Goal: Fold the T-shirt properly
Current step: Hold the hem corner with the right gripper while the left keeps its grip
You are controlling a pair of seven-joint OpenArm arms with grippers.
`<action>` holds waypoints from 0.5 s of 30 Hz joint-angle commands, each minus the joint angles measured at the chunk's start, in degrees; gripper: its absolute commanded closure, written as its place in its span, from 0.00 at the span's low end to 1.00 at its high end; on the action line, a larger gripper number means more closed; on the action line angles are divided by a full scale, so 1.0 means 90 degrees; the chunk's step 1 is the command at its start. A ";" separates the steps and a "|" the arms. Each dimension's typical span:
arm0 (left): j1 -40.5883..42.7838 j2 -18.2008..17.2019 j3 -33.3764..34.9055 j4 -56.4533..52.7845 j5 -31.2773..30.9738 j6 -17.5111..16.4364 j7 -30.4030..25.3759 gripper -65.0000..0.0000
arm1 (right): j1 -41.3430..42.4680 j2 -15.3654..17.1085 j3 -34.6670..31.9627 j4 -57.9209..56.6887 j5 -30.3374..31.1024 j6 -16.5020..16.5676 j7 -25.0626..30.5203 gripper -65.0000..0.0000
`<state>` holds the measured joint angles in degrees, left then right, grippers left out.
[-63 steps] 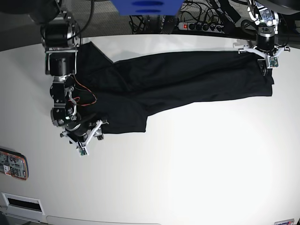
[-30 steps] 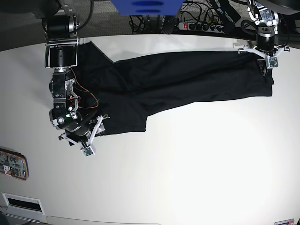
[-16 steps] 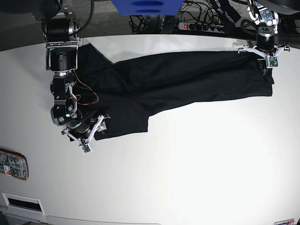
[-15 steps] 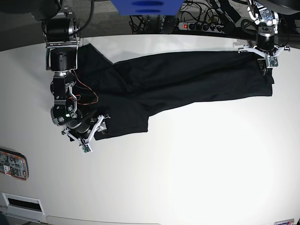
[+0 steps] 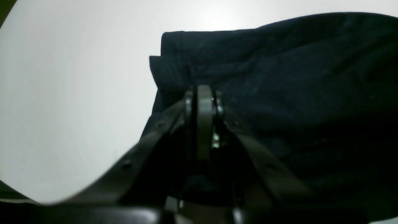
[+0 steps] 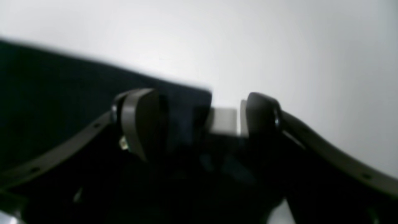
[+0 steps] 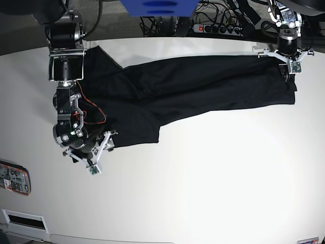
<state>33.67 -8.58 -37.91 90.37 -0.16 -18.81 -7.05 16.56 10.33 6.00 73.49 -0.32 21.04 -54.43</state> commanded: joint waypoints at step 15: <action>0.0005 -0.0068 -0.0022 0.0113 -0.0075 0.0034 -0.0120 0.96 | 0.0617 -0.0263 0.0012 -0.0650 0.0030 -0.0008 0.0583 0.35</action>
<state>33.47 -8.60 -37.91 90.37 -0.16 -18.83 -6.83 21.23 7.14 5.89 67.07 0.12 21.23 -49.34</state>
